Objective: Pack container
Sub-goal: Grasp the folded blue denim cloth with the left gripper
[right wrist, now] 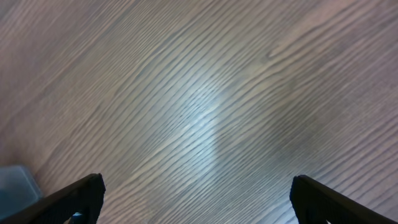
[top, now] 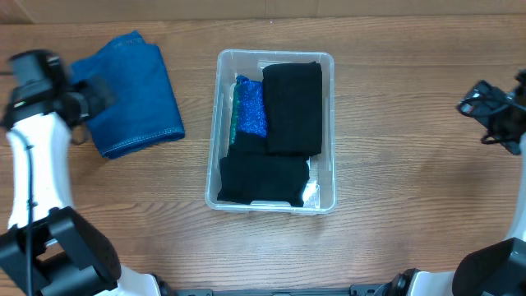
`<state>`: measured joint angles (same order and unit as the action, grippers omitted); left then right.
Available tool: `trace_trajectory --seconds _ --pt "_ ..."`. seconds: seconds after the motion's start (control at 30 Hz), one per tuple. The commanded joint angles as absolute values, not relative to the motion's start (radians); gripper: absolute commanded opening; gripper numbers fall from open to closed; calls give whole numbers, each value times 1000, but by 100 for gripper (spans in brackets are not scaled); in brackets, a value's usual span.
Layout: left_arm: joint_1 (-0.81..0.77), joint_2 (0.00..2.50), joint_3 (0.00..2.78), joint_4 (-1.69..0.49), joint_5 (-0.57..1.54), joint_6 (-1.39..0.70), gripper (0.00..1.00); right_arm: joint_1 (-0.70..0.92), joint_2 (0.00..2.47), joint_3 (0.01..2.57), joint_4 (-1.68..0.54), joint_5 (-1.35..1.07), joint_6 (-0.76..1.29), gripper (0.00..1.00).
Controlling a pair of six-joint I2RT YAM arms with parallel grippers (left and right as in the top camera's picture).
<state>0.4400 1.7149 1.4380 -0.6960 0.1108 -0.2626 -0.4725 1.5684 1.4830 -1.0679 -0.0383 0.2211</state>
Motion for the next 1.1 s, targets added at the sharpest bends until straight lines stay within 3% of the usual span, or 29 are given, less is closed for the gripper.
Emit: trace_trajectory --seconds 0.0,0.5,0.7,0.83,0.87,1.0,1.07 --pt "564 1726 1439 -673 123 -274 100 -495 1570 1492 -1063 -84 236 100" --pt "606 2152 1439 -341 654 -215 100 -487 1570 1492 -1073 -85 232 100" --pt "521 2257 1439 -312 678 -274 99 -487 1570 1492 -1079 -118 209 100" --pt "484 2233 1444 -313 730 -278 8 -487 1570 1492 -1081 -122 209 100" --pt "484 2214 1445 -317 738 -290 4 -487 1570 1492 -1080 -131 209 100" --pt "483 2049 1445 -343 737 -292 4 -487 1570 1492 -1080 -137 209 100" --pt "468 1839 1445 -342 733 -293 4 -487 1570 1492 -1081 -137 209 100"
